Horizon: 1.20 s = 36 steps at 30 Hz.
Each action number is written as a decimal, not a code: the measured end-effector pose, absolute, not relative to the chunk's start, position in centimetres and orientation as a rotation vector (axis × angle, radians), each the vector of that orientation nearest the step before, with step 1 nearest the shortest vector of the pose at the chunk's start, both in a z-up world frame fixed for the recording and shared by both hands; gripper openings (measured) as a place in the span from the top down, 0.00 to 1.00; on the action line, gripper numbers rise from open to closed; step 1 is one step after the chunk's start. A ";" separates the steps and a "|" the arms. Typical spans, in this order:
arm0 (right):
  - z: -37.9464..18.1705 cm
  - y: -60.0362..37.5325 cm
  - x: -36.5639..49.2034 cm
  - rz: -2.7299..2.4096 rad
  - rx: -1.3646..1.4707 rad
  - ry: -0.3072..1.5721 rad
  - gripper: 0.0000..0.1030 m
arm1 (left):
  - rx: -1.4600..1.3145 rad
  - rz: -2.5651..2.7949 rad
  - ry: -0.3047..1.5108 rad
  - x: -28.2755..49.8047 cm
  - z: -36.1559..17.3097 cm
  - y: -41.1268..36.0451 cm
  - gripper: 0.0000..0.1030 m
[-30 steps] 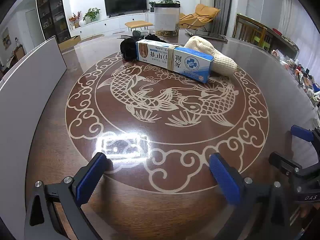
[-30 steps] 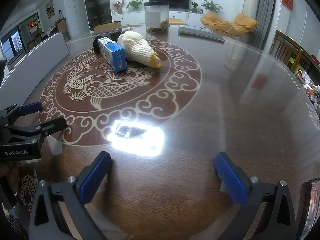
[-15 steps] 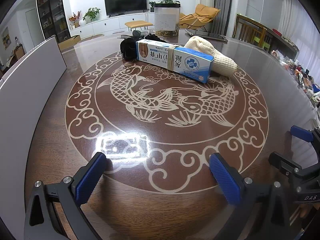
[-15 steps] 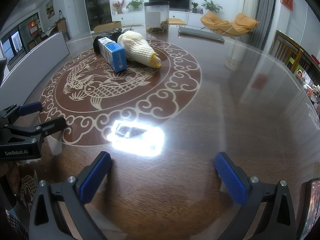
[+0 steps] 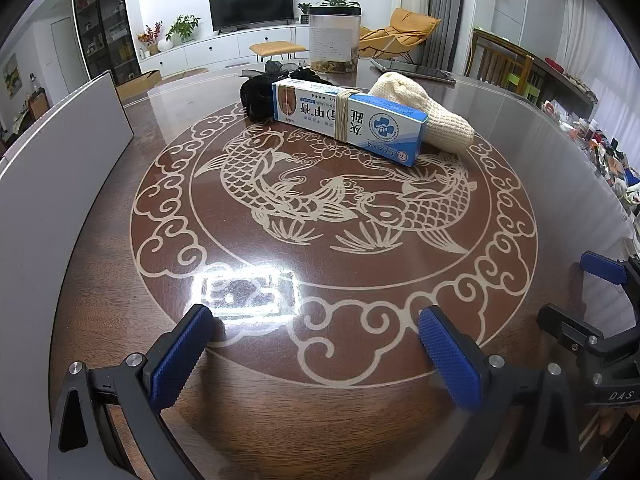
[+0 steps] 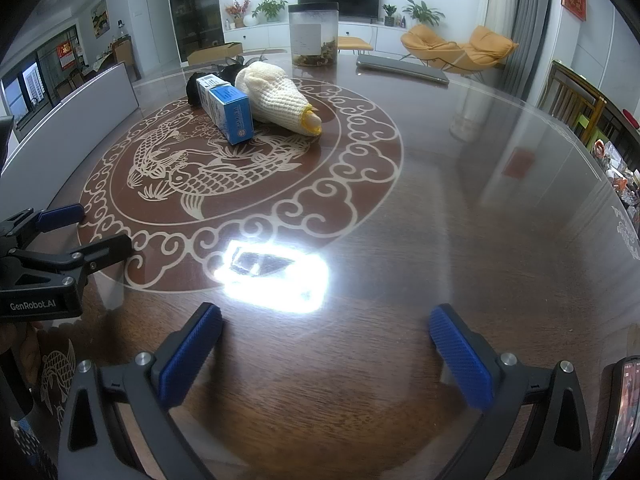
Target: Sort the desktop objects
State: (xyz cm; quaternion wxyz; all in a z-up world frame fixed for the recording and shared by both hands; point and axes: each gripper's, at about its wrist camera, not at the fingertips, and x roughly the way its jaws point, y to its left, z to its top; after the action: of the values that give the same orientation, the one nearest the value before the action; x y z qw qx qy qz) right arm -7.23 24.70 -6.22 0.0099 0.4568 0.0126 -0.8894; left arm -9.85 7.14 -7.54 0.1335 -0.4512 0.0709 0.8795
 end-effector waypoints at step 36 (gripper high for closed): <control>-6.2 24.7 -7.2 -2.777 1.426 0.039 0.00 | -1.344 2.562 -0.365 -26.2 -1.4 8.2 0.00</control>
State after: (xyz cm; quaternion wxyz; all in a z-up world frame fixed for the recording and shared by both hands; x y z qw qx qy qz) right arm -7.17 24.71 -6.18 0.0101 0.4567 0.0125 -0.8895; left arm -26.22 8.19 -1.36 0.1124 -0.4580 -0.1242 0.8730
